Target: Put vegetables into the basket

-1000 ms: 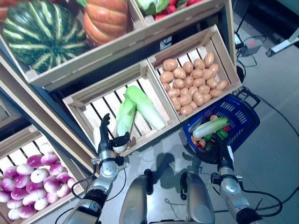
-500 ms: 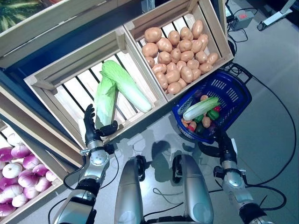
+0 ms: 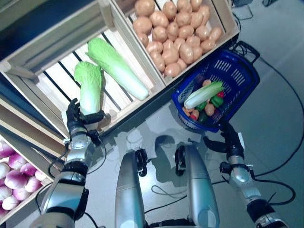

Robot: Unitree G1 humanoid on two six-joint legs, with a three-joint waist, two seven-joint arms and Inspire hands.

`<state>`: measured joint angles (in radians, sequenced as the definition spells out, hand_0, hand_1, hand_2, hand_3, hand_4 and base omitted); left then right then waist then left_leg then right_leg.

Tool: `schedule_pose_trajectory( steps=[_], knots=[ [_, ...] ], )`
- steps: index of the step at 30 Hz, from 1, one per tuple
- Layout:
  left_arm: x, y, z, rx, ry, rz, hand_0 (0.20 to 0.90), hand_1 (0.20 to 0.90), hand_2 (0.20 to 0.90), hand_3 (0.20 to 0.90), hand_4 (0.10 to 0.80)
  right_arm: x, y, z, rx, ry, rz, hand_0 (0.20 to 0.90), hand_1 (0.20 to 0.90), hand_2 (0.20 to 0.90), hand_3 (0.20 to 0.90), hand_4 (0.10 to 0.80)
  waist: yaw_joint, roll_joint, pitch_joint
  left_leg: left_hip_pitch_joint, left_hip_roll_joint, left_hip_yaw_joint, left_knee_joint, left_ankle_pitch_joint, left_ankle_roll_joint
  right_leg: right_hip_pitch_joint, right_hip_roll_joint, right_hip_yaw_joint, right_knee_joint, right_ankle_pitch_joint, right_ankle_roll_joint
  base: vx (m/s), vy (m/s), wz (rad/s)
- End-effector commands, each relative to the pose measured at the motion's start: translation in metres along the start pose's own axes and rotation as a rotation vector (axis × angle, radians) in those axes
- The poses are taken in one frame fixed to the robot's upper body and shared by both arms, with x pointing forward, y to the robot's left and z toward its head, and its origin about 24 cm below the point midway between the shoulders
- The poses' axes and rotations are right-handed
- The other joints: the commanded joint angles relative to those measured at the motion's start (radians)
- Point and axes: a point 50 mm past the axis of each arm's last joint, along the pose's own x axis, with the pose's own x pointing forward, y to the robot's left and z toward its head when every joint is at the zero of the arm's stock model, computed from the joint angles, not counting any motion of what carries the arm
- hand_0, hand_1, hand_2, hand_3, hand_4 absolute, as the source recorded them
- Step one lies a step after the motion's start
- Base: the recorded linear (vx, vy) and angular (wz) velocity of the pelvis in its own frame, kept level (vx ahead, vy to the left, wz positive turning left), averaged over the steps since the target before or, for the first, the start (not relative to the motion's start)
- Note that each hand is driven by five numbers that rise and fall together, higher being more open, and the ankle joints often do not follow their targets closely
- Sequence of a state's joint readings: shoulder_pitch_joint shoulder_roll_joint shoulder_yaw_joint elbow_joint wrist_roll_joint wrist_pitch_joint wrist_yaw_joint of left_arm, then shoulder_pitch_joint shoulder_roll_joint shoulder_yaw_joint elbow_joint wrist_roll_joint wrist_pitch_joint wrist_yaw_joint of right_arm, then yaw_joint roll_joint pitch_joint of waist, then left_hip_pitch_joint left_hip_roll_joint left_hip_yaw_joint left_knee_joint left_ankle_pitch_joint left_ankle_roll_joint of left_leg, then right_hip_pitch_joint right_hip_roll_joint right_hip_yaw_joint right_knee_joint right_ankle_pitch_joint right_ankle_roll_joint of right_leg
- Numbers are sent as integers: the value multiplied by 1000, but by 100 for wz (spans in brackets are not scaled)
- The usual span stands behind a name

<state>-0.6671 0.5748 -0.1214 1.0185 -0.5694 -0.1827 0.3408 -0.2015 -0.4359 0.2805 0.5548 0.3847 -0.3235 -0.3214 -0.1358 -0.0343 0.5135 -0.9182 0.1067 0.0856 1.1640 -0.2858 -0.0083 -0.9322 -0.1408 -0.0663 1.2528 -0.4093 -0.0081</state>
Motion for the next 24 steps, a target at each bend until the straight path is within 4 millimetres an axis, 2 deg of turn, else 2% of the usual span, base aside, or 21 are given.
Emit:
schedule_pose_trajectory(
  steps=[1,3,12,14,15,16,24],
  knots=[
    [0,9,-14,8,93,26,900,900,900,900,800,13,-9,43,97,-184,-32,900,900,900,900,800,-2,-12,-14,95,12,26,73,-131,39,84,4,0,-61,45,-2,-38,-18,-9],
    [2,14,-14,15,122,52,900,900,900,900,800,16,-8,45,100,-189,-34,900,900,900,900,800,-3,-12,-10,81,13,24,85,-135,38,72,5,0,-50,40,-4,-45,-19,-5],
    [1,8,-24,149,213,-40,900,900,900,900,800,20,-8,53,112,-208,-54,900,900,900,900,800,-1,-11,3,61,12,18,94,-135,36,51,6,-7,-38,42,-1,-26,-11,7],
    [0,9,-27,169,230,-54,747,747,747,747,698,21,-9,54,114,-210,-62,900,900,900,900,800,0,-11,4,74,11,20,85,-133,37,61,6,-8,-49,46,0,8,-20,-1],
    [0,10,-26,171,222,-48,493,493,493,493,529,21,-10,54,115,-211,-64,900,900,900,900,800,0,-11,4,79,12,21,82,-132,36,66,6,-8,-53,48,1,9,-18,-20],
    [0,11,-26,166,214,-38,300,300,300,300,400,21,-11,54,116,-211,-66,900,900,900,900,800,-1,-11,4,86,12,23,76,-131,35,72,5,-9,-59,49,1,11,-12,-19],
    [-1,18,-27,145,186,-26,300,300,300,300,400,15,-12,44,119,-186,-65,900,900,900,900,800,-8,-7,-23,206,12,40,-43,-106,22,179,7,-3,-162,66,6,46,0,-3]
  ],
)
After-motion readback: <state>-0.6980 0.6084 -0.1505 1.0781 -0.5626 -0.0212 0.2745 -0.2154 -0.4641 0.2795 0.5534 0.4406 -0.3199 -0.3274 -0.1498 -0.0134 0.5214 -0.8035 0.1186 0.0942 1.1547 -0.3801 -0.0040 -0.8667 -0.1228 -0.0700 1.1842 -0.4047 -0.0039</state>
